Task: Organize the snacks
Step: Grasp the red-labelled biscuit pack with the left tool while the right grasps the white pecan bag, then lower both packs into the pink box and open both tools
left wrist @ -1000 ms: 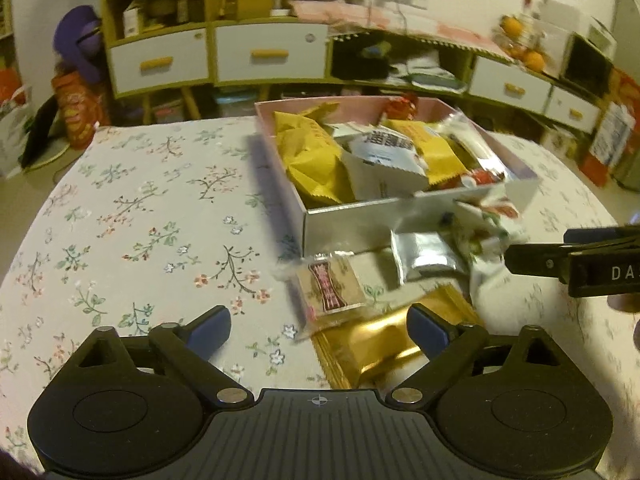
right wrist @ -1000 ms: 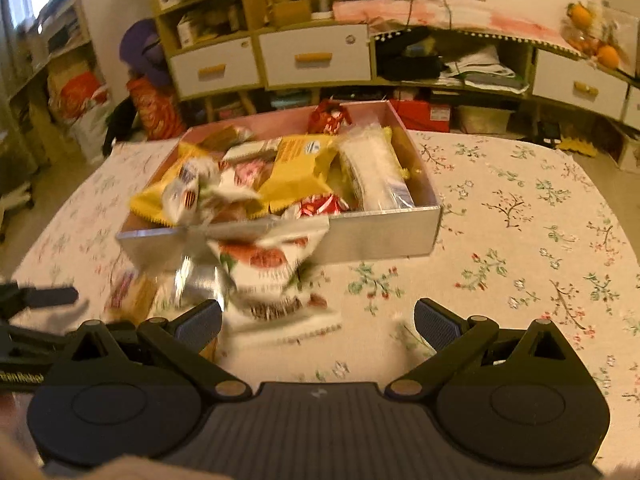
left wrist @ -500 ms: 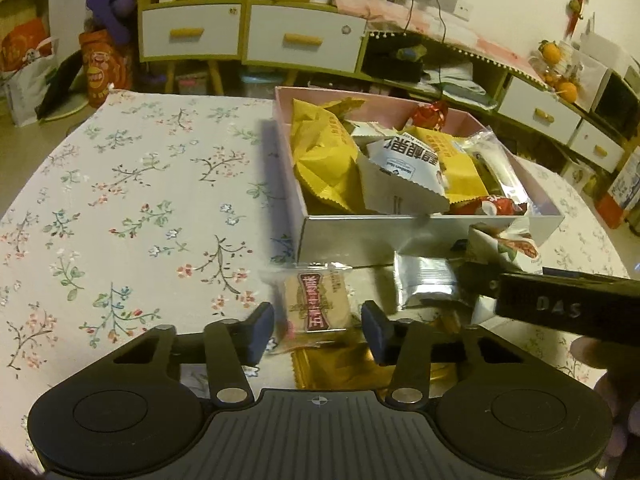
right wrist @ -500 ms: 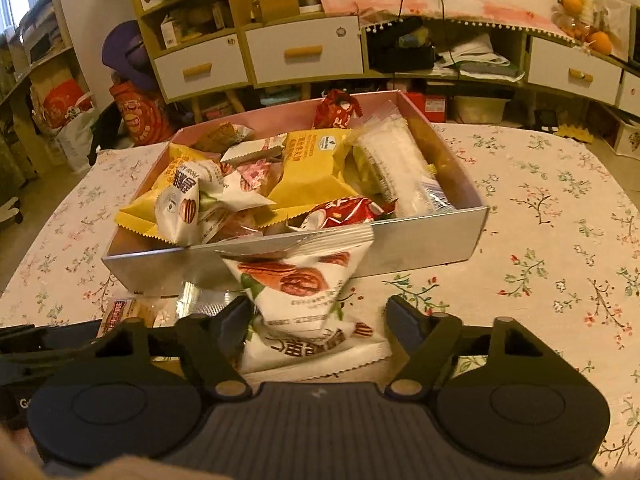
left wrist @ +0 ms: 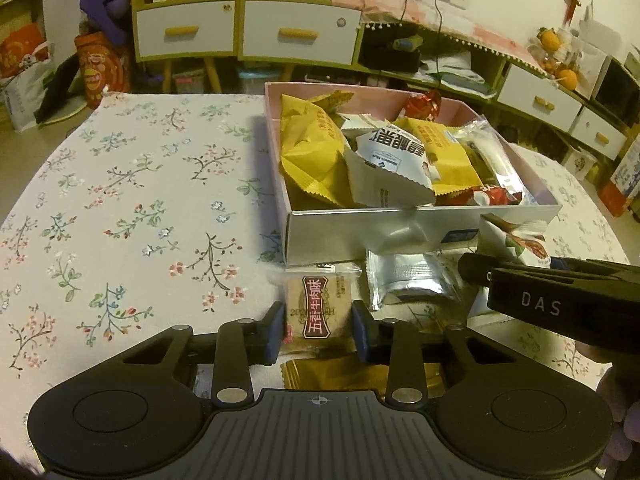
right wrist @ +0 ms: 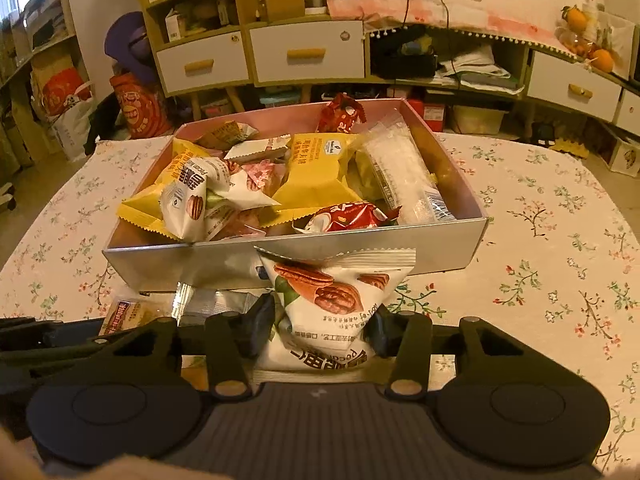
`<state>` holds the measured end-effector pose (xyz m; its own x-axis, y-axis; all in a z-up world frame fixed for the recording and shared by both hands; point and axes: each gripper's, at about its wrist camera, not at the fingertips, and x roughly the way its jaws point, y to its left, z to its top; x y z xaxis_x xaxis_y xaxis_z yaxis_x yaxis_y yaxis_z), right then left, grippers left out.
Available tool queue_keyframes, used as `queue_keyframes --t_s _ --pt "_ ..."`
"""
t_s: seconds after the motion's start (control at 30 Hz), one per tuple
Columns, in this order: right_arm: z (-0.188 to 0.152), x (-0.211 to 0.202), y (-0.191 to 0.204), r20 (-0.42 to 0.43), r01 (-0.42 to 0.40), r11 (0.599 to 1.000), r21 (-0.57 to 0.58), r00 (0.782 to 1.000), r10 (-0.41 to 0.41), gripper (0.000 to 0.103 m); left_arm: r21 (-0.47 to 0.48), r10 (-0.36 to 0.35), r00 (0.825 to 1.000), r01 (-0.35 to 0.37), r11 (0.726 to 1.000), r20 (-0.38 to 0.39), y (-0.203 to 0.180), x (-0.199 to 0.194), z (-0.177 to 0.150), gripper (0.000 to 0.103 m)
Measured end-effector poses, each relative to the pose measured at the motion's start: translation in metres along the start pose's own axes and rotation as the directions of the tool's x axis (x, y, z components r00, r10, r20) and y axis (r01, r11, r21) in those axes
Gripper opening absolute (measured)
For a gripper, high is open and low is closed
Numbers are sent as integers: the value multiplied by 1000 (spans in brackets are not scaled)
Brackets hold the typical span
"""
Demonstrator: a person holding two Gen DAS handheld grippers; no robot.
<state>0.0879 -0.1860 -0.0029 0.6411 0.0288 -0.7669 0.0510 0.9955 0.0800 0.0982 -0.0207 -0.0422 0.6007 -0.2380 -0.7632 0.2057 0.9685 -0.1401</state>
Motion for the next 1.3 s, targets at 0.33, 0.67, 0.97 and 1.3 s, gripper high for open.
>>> queue_keyframes --t_s 0.33,0.67,0.97,1.3 --pt "2 -5 3 -31 11 1000 -24 999 -12 42 -7 -24 1000 24 1000 -13 -2 -7 1 32" --pt "0 -16 3 -63 10 998 -62 998 -14 41 -16 -44 999 43 999 -3 -3 -19 4 32" --pt "4 -31 -1 -52 -8 999 -41 999 5 41 -40 -60 998 61 997 14 -1 -30 9 32" --pt "15 -47 -13 -32 -8 1000 21 999 9 41 -62 -82 995 86 994 62 3 -48 17 32"
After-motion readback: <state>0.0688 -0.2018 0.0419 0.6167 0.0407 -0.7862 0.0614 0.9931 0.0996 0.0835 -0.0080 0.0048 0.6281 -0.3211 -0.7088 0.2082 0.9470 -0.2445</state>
